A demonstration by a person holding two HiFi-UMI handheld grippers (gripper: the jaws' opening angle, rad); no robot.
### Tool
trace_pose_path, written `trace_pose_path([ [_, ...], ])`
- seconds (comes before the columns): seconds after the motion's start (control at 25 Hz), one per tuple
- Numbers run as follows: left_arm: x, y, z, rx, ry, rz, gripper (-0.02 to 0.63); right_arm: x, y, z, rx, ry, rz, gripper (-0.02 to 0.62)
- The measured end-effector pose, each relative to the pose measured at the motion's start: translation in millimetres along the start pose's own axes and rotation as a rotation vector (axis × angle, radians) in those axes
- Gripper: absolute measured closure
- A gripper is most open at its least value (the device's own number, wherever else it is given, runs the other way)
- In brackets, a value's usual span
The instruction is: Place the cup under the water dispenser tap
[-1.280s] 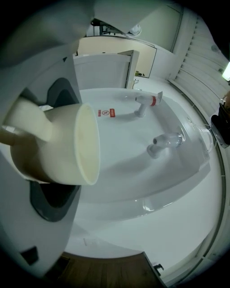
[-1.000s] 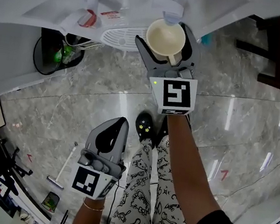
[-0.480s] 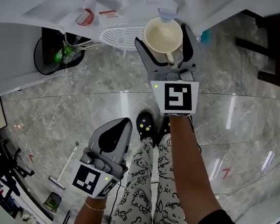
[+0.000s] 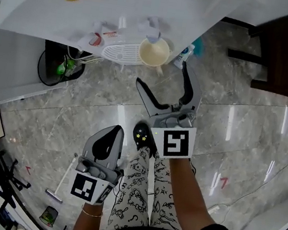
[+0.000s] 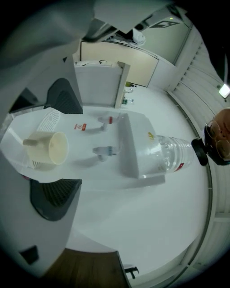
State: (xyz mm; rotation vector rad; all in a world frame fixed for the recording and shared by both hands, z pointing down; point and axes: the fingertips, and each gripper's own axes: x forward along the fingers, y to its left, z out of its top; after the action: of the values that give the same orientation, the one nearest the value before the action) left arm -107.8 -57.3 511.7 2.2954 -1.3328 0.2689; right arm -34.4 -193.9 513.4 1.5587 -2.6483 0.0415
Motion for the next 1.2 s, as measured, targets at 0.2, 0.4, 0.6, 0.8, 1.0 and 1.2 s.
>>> trace_pose_path([
  [0.2, -38, -37, 74, 0.111, -0.041, -0.007, 0.607, -80, 11, 91, 0.116, 0.046, 0.173, 0.169],
  [0.4, -66, -78, 178, 0.224, -0.124, -0.030, 0.609, -135, -40, 217, -0.035, 0.005, 0.174, 0.521],
  [0.6, -119, -108, 290, 0.315, -0.256, 0.053, 0.609, -178, -67, 301, -0.042, 0.059, 0.128, 0.580],
  [0.8, -136, -134, 334, 0.365, -0.323, 0.025, 0.609, -201, -81, 328, 0.207, 0.041, 0.025, 0.581],
  [1.0, -137, -145, 320, 0.365, -0.294, 0.007, 0.609, -212, -62, 349, 0.196, 0.017, 0.128, 0.581],
  [1.2, -139, -143, 317, 0.365, -0.291, 0.020, 0.608, -208, -52, 368, 0.192, -0.027, 0.194, 0.581],
])
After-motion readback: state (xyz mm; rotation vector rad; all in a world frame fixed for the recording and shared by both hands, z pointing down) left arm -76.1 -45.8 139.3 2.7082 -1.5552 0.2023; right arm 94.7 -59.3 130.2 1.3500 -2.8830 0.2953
